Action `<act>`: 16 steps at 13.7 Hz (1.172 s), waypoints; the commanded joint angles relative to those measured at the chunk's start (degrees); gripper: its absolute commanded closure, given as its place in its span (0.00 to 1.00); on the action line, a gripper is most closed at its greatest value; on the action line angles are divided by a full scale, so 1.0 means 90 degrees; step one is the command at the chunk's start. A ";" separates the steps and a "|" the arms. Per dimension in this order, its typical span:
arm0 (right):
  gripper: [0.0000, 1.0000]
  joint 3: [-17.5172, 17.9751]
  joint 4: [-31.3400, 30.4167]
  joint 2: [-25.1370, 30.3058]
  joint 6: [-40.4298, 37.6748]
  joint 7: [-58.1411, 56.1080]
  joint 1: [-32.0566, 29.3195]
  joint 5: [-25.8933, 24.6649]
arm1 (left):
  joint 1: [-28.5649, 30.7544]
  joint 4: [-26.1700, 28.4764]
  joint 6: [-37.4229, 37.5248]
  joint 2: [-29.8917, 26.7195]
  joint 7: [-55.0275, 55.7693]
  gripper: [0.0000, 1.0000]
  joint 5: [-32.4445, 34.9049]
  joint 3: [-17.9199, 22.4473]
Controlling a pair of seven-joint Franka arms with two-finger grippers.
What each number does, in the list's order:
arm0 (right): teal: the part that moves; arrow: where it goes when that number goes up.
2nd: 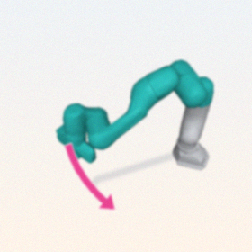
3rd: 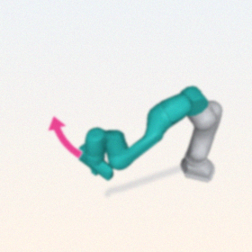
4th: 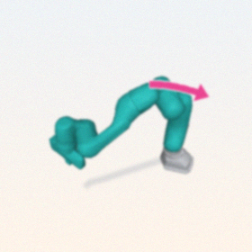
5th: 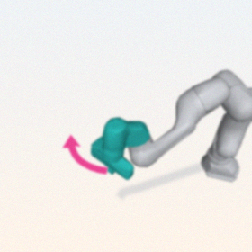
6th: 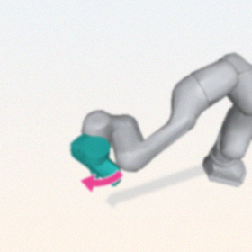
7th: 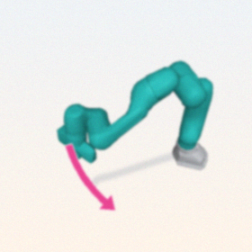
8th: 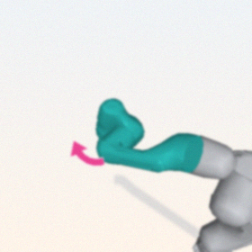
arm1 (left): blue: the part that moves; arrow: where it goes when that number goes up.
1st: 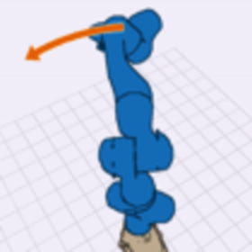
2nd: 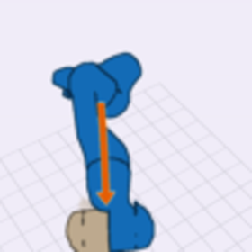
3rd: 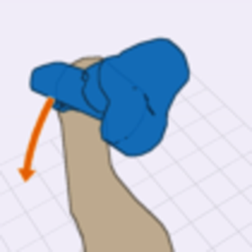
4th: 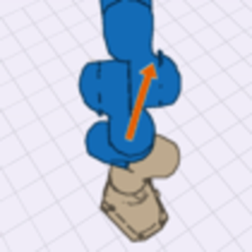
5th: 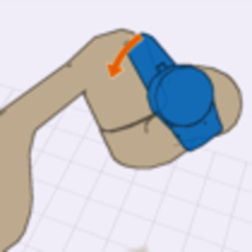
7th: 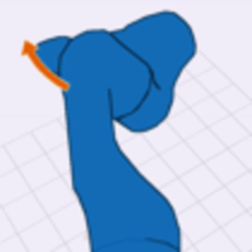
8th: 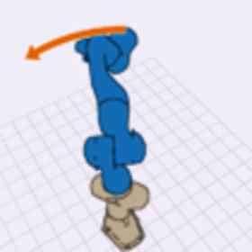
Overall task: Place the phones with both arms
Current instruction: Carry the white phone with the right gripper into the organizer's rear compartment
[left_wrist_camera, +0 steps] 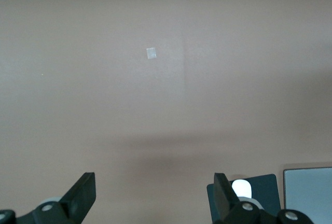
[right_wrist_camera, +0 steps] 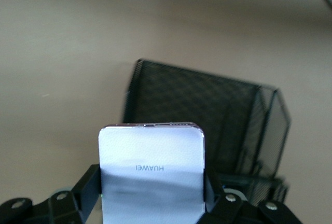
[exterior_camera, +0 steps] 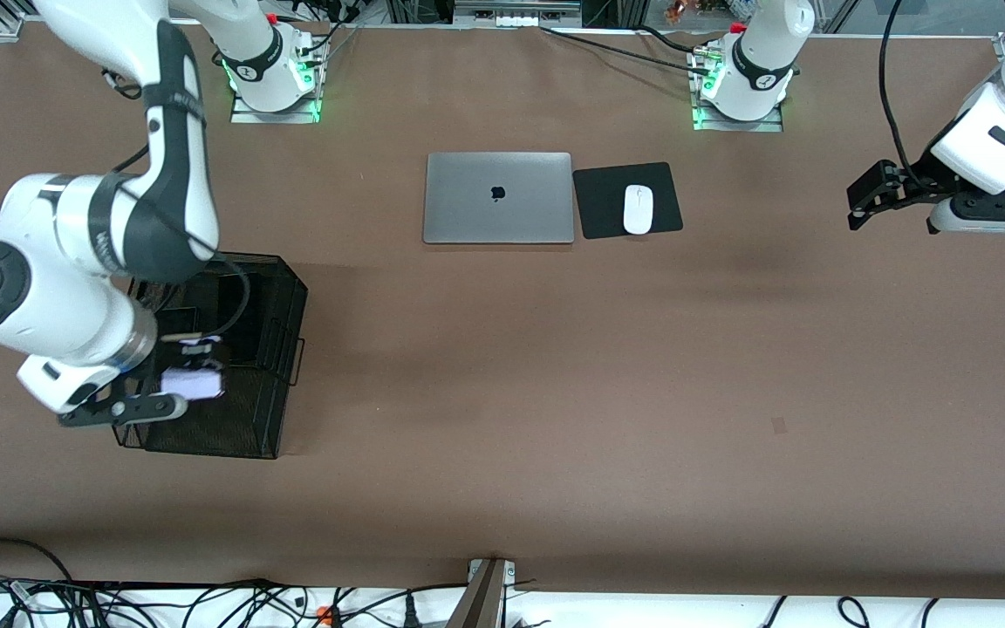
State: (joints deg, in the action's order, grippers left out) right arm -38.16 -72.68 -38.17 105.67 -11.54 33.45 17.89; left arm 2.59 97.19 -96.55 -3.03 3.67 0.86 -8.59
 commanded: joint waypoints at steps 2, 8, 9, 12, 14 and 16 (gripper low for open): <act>1.00 0.0429 0.0332 -0.0679 0.0533 -0.0718 -0.0775 0.0316 | 0.0044 -0.0184 0.0181 0.0073 -0.0066 0.00 0.0149 -0.0041; 1.00 0.1387 0.0332 -0.1383 0.1198 -0.1384 -0.1753 0.0405 | 0.0074 -0.0174 0.0172 0.0083 -0.0027 0.00 0.0149 -0.0032; 1.00 0.1398 0.0322 -0.1412 0.1208 -0.1375 -0.1763 0.0424 | 0.0074 -0.0164 0.0191 0.0083 -0.0018 0.00 0.0149 -0.0041; 0.00 0.1388 0.0322 -0.1393 0.1180 -0.1345 -0.1783 0.0668 | 0.0074 -0.0174 0.0201 0.0073 -0.0008 0.00 0.0149 -0.0041; 0.00 0.1330 0.0341 -0.1151 0.0859 -0.1345 -0.1802 0.0649 | 0.0064 -0.0174 0.0201 0.0083 -0.0008 0.00 0.0149 -0.0051; 0.00 0.1154 0.0332 -0.0674 0.0186 -0.1326 -0.1725 0.0581 | 0.0064 -0.0174 0.0201 0.0073 -0.0018 0.00 0.0149 -0.0051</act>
State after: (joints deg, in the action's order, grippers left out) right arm -27.19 -69.60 -49.23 112.96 -22.79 18.16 22.58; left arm 3.00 97.18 -95.88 -3.02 3.71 0.86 -8.65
